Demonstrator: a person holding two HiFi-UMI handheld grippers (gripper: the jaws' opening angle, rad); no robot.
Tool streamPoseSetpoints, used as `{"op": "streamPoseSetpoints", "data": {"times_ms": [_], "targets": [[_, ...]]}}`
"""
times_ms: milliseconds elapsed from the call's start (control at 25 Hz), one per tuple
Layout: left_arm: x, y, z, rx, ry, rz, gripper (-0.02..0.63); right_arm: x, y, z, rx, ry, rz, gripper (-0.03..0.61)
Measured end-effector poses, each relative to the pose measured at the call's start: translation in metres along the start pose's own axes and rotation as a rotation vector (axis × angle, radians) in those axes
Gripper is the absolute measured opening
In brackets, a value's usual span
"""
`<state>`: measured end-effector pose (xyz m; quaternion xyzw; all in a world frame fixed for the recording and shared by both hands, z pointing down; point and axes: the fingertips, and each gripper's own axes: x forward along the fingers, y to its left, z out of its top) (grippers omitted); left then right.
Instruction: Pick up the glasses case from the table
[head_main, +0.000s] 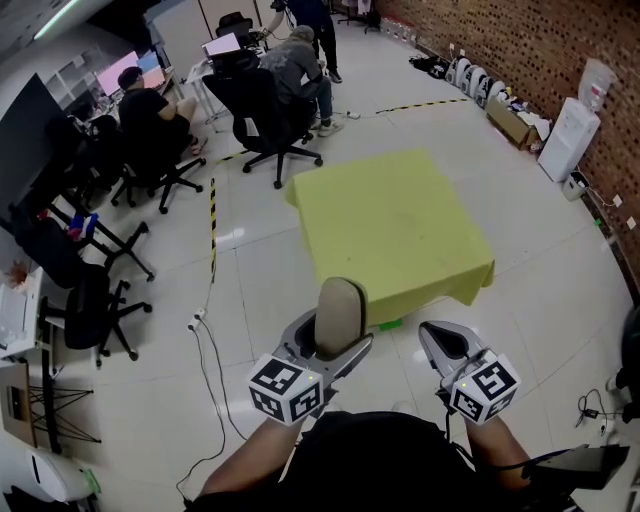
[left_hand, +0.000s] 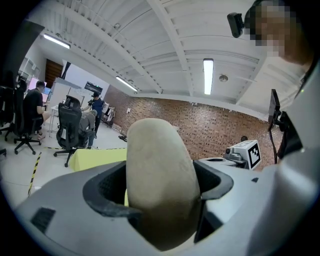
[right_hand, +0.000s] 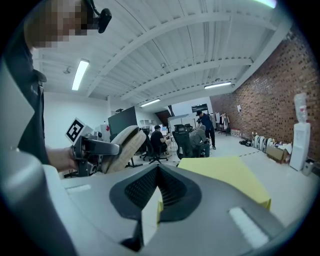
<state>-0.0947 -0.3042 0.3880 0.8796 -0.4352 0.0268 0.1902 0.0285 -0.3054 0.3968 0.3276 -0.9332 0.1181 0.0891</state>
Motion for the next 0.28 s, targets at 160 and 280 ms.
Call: {"op": "streamPoseSetpoints", "data": {"times_ms": [160,280], "targets": [[0.0003,-0.006,-0.0021,0.002,-0.002,-0.003,0.41,-0.0044,0.0002,-0.0025,-0.001,0.0,0.0,0.0],[0.0005,-0.0072,-0.0041,0.005,-0.005,-0.005,0.41,-0.0045,0.0003,-0.0042,-0.002,0.0,0.0,0.0]]}}
